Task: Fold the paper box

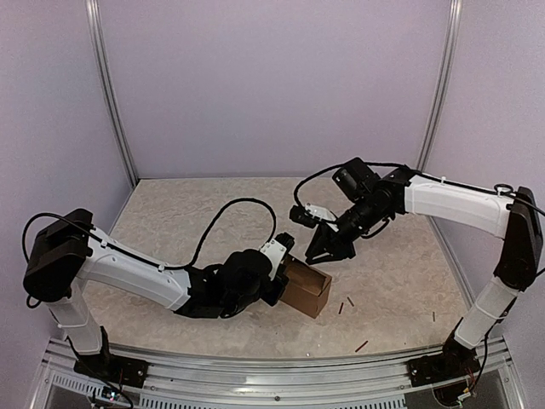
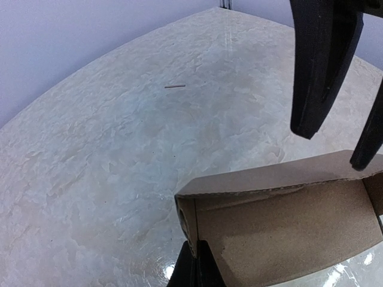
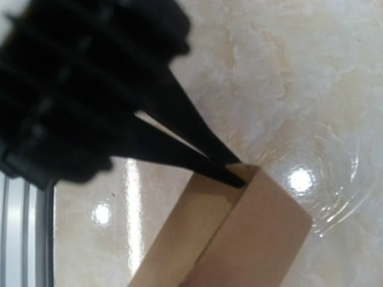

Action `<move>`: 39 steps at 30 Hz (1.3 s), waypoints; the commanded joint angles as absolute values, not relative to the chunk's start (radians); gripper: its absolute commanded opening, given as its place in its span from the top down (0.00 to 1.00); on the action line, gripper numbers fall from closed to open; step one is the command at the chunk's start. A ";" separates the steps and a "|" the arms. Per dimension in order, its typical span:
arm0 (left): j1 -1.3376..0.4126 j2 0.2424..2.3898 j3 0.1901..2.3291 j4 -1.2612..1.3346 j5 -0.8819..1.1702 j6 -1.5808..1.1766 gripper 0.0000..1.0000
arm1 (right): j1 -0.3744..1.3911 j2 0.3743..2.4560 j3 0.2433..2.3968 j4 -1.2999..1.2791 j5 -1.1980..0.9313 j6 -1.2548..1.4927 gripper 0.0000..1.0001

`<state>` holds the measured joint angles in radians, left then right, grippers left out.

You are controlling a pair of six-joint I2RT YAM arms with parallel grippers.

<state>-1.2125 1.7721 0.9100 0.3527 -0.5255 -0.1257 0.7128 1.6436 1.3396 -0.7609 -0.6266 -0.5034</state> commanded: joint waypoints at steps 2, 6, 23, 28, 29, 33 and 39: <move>-1.216 1.820 0.893 0.218 -0.512 -0.104 1.00 | 0.732 1.664 1.320 -0.779 -0.610 -0.511 0.80; -1.218 1.818 0.893 0.219 -0.517 -0.100 1.00 | 0.750 1.668 1.308 -0.772 -0.597 -0.513 0.81; -1.262 1.777 0.859 0.238 -0.579 -0.075 0.81 | 0.815 1.663 1.264 -0.737 -0.487 -0.526 0.85; -1.303 1.710 0.827 0.257 -0.589 -0.044 0.75 | 0.820 1.658 1.253 -0.734 -0.478 -0.532 0.85; -1.316 1.699 0.817 0.260 -0.593 -0.031 0.74 | 0.822 1.660 1.250 -0.733 -0.475 -0.533 0.85; -1.354 1.624 0.766 0.275 -0.578 -0.010 0.63 | 0.826 1.662 1.238 -0.721 -0.474 -0.535 0.85; -1.362 1.505 0.673 0.371 -0.537 -0.051 0.61 | 0.833 1.669 1.217 -0.714 -0.471 -0.545 0.85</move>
<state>-1.3643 1.5902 0.7288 0.3084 -0.5678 -0.0372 0.8188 1.6527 1.2640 -0.6804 -0.5186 -0.5331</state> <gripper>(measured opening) 0.383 0.153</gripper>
